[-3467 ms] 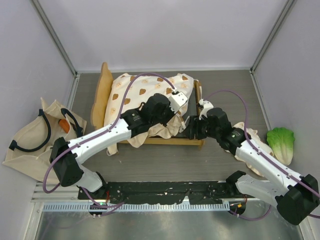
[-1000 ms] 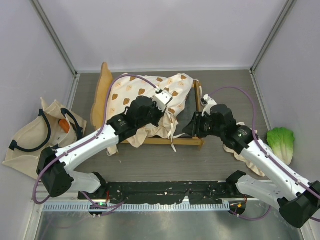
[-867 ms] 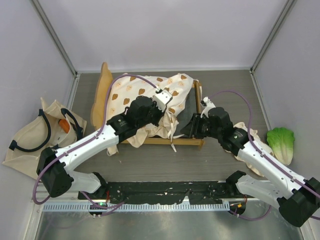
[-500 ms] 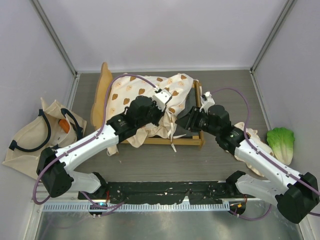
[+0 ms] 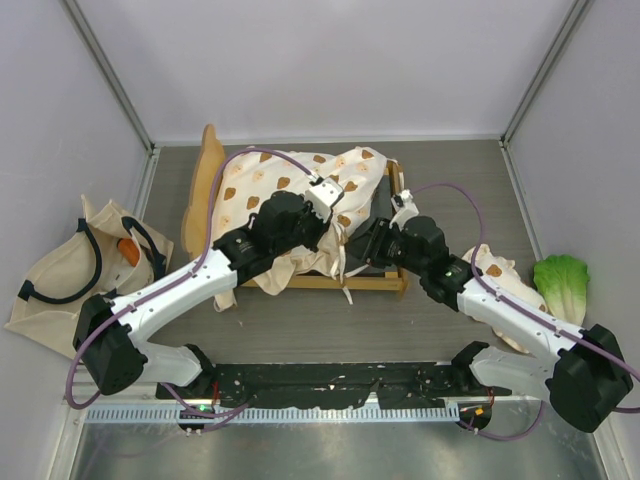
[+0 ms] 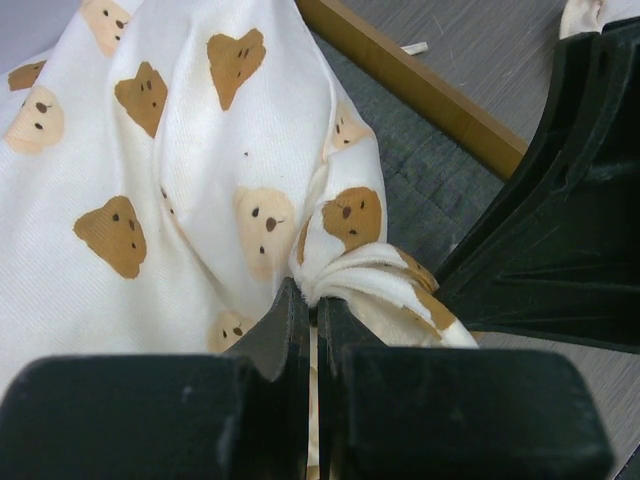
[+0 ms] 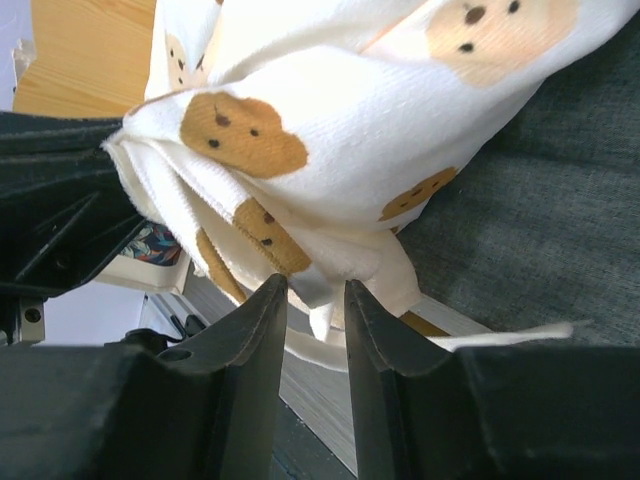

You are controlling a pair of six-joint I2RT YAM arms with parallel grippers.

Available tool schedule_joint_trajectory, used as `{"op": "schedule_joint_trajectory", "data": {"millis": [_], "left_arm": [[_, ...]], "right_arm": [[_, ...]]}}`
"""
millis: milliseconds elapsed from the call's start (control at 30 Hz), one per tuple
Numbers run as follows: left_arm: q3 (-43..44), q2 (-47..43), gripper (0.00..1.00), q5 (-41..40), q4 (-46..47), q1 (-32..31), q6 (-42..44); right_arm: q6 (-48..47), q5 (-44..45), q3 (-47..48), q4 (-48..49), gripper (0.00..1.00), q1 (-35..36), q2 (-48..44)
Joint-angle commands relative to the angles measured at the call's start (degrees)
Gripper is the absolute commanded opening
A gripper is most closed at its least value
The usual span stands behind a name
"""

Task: Set up the pet bed

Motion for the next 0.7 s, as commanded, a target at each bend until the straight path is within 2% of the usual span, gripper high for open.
{"op": "schedule_joint_trajectory", "data": {"millis": [0,200,300,400,433,467,667], "left_arm": [[0.32,-1.24,0.0,0.15,3.52,0.79,-0.14],[0.32,-1.06,0.0,0.68,3.7,0.97,-2.07],[0.32,-1.06,0.0,0.76,3.87,0.88,-2.16],[0.5,-1.06,0.0,0.68,3.61,0.88,-2.16],[0.41,-1.15,0.0,0.59,3.61,0.97,-2.16],[0.5,-1.24,0.0,0.5,3.52,0.97,-2.08],[-0.2,-1.67,0.0,0.67,2.82,1.15,-1.9]], "right_arm": [[0.52,1.73,-0.77,4.6,0.36,1.65,-0.26],[-0.36,4.11,-1.13,5.22,0.38,3.06,1.41],[-1.32,4.72,-0.78,5.3,0.31,3.41,2.9],[-2.73,6.21,0.01,3.21,0.18,4.11,3.35],[-3.43,7.0,0.36,2.15,0.05,4.37,3.09],[-4.13,8.92,0.63,0.84,0.03,4.46,1.61],[-11.25,20.97,4.93,-15.33,0.01,4.55,-5.08]]}}
